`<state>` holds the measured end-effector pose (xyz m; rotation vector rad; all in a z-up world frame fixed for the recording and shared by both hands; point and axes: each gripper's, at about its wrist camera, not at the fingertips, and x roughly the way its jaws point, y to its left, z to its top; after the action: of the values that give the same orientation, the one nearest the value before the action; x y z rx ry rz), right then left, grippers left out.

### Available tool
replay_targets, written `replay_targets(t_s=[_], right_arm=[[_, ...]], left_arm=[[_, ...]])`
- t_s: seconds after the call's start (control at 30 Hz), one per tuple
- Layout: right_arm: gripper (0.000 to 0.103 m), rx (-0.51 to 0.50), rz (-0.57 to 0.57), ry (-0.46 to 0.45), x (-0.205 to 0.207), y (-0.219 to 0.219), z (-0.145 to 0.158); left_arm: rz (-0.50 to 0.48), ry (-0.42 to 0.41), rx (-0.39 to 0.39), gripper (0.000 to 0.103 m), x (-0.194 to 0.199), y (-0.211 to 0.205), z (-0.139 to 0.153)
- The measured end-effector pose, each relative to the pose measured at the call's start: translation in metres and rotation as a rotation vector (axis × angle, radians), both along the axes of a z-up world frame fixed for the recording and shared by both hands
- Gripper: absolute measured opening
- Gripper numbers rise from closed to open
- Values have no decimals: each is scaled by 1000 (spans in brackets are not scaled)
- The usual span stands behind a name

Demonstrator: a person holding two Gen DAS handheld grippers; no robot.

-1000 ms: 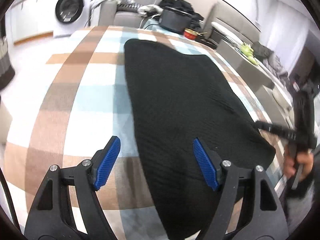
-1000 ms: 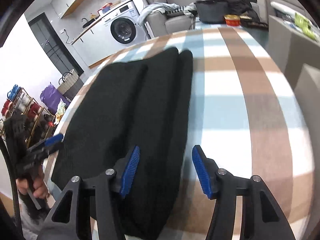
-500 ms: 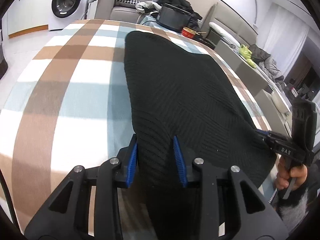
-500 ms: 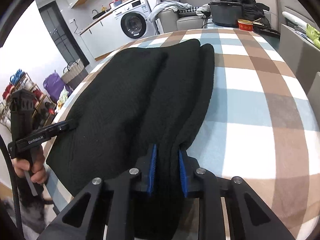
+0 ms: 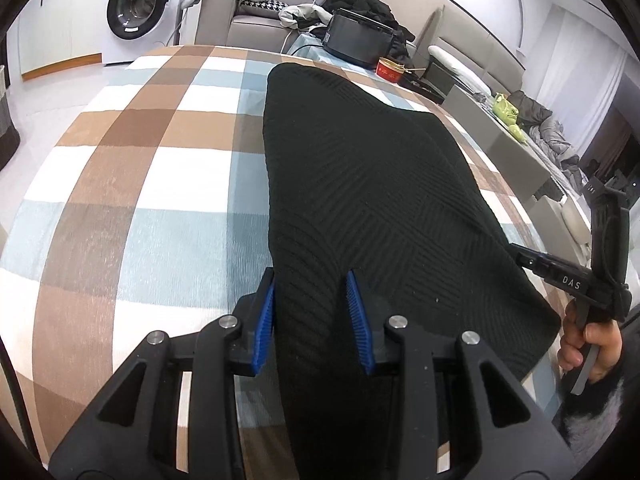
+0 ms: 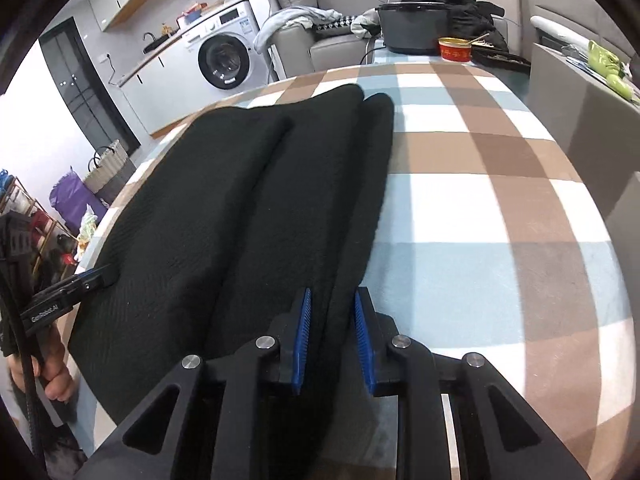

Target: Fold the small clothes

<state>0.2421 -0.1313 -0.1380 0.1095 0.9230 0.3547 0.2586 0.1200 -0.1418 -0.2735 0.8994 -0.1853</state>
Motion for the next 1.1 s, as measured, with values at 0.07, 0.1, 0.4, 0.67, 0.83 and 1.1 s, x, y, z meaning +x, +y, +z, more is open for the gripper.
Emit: replay_targets(t_s=[0.07,0.1,0.4,0.67,0.83,1.1], right_arm=[[22,-1,-17,2,-3,-8,0],[22,-18,-34,-1,-6,-11,1],[73,26,5,-117,-38,-15,30],[103,62,69,-318,-84,-8,56],[103,80,93,-425,-107,-3,67],[103,61,113,-460,-117,11,60]], left_arm=[[1,-2,-1,31,-2,0,-1],[0,-2,2,31,-2,1,-1],[16,-114,63,57,-44,2,28],[9,-344,143,97,-96,-18,54],[24,-377,172,102,-105,-29,57],[55,-409,192,102,-110,-29,54]])
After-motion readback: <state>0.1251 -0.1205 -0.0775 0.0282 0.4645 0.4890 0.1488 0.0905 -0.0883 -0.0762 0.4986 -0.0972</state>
